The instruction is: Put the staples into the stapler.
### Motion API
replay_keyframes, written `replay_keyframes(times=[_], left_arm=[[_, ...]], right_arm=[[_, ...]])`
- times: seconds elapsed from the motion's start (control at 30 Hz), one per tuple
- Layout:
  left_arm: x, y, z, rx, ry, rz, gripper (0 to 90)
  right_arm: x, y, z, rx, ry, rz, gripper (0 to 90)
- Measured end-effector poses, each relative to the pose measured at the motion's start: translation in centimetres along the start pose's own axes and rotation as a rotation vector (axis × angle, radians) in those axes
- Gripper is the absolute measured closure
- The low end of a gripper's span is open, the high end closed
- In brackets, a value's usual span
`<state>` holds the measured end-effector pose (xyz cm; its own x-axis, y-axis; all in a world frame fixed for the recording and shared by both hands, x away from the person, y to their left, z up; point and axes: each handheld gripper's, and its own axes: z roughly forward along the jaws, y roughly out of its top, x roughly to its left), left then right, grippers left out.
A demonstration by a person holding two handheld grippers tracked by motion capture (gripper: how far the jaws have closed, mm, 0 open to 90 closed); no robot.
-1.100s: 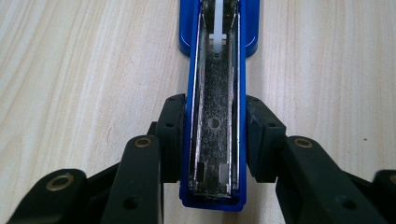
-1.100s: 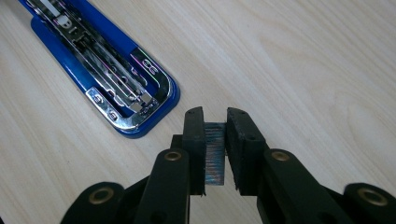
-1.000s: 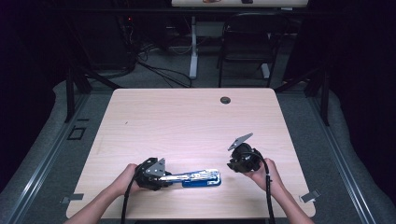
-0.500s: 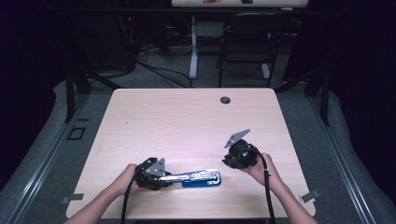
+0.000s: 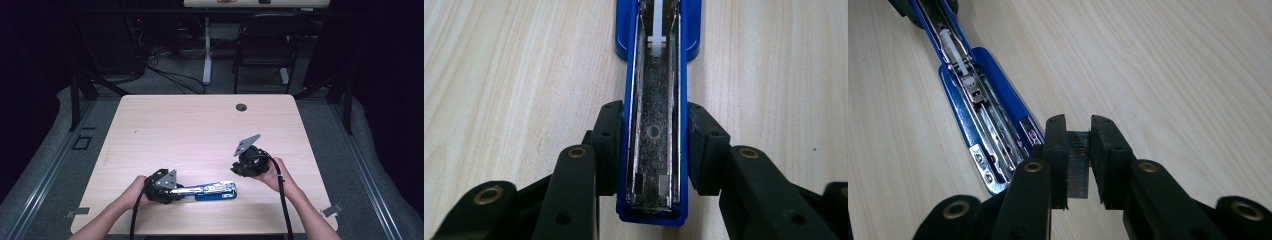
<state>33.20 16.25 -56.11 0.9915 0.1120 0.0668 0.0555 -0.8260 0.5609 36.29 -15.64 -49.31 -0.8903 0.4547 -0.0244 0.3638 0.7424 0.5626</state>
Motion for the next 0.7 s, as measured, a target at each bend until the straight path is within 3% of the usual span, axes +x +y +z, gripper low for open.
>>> replay_keyframes(times=[0.5, 0.7], left_arm=[[0.0, 0.0, 0.0, 0.004, -0.002, -0.001, 63.4], [0.0, 0.0, 0.0, 0.004, -0.003, -0.003, 63.4]], right_arm=[[0.7, 1.3, 0.6, -0.050, 0.080, -0.097, 78.5], [1.4, 1.9, 1.3, -0.052, 0.142, -0.163, 78.5]])
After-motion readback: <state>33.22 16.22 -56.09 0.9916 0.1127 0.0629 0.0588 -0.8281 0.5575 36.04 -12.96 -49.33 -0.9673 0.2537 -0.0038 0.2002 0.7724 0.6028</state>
